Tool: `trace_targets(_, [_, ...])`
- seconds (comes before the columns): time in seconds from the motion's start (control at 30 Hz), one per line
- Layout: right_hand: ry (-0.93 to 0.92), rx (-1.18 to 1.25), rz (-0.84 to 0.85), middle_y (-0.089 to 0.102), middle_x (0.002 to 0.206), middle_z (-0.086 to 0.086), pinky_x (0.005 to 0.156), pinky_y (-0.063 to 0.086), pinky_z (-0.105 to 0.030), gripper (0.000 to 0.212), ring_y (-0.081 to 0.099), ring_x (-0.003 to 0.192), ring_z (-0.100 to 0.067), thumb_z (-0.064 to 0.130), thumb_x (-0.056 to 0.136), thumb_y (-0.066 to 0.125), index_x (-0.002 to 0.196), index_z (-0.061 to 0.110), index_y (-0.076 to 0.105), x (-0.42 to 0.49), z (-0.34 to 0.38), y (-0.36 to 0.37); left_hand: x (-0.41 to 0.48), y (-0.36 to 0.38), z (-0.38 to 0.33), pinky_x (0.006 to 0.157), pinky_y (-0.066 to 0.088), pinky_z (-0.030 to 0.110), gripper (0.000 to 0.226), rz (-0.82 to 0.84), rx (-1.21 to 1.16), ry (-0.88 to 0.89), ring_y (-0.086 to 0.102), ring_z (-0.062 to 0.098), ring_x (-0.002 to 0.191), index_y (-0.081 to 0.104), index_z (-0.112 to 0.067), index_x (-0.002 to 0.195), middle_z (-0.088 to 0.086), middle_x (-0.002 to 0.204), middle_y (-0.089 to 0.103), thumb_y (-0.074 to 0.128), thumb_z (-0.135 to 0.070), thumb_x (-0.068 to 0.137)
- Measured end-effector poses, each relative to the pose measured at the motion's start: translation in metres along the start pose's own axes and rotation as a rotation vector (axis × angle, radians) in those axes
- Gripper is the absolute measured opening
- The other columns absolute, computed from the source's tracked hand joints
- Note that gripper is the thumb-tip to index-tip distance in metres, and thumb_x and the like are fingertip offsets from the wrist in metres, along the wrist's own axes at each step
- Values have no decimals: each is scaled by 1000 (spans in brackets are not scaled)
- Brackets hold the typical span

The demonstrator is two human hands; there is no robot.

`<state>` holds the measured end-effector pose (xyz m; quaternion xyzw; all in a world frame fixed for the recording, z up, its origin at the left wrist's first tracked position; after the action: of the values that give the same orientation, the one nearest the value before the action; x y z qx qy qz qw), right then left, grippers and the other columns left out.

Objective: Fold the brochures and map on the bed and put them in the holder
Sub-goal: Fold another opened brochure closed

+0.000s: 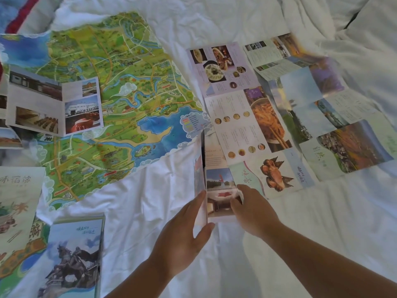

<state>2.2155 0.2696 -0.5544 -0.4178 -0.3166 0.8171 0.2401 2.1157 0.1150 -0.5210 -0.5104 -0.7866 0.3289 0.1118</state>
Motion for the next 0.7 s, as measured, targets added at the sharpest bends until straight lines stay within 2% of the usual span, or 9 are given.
trace_targets(0.13, [139,82,88,58,103,1,59,46,-25,20,60,79,-12,30,91,51,111,24,50,10,-22,16,0,1,2,99,43,13,73,10,-9,-10,29,-26,125,1,-71,137,-60,129,18,54,-55,90])
trace_targets(0.2, [162,153,83,59,95,1,53,41,-22,19,59,76,-11,28,92,50,109,21,52,14,-21,19,0,1,2,99,45,16,73,10,-8,-14,29,-25,125,1,-70,138,-59,130,19,54,-55,89])
trace_targets(0.33, [222,212,25,54,86,5,50,38,-21,14,56,75,-10,26,94,49,107,21,48,17,-25,13,0,-1,2,99,47,19,72,9,-10,-22,30,-23,127,3,-68,139,-58,131,21,52,-59,87])
trace_targets(0.47, [294,309,164,57,80,0,59,42,-26,10,56,73,-15,22,92,49,91,17,57,9,-28,29,-1,-4,5,100,48,26,72,-1,-33,-57,34,-17,130,6,-68,140,-51,136,26,53,-59,86])
trace_targets(0.57, [419,390,248,53,76,-5,52,40,-25,17,50,64,-19,25,91,49,97,12,58,-6,-42,46,-4,-6,6,98,49,26,74,-5,-25,-73,37,-16,129,7,-68,140,-48,137,30,57,-53,88])
trace_targets(0.63, [432,385,222,47,71,-1,47,36,-23,21,45,59,-16,26,90,53,98,8,58,-8,-49,47,-6,-8,4,94,52,28,71,-21,-9,-84,44,-12,126,12,-67,139,-38,140,38,60,-48,89])
trace_targets(0.7, [422,403,146,47,75,1,49,33,-25,17,45,61,-15,26,90,55,97,10,54,-6,-53,42,-7,-11,3,88,55,31,66,-53,14,-88,54,-7,117,22,-58,140,-27,137,51,62,-42,90])
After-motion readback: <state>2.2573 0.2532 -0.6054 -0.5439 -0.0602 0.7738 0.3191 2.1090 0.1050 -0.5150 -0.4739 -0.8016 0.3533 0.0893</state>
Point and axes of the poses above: each hand's wrist, its own x-axis towards the middle knuckle, its own y-axis out of the palm, z = x × y, the point moved 10 cm from there along x, towards the middle knuckle
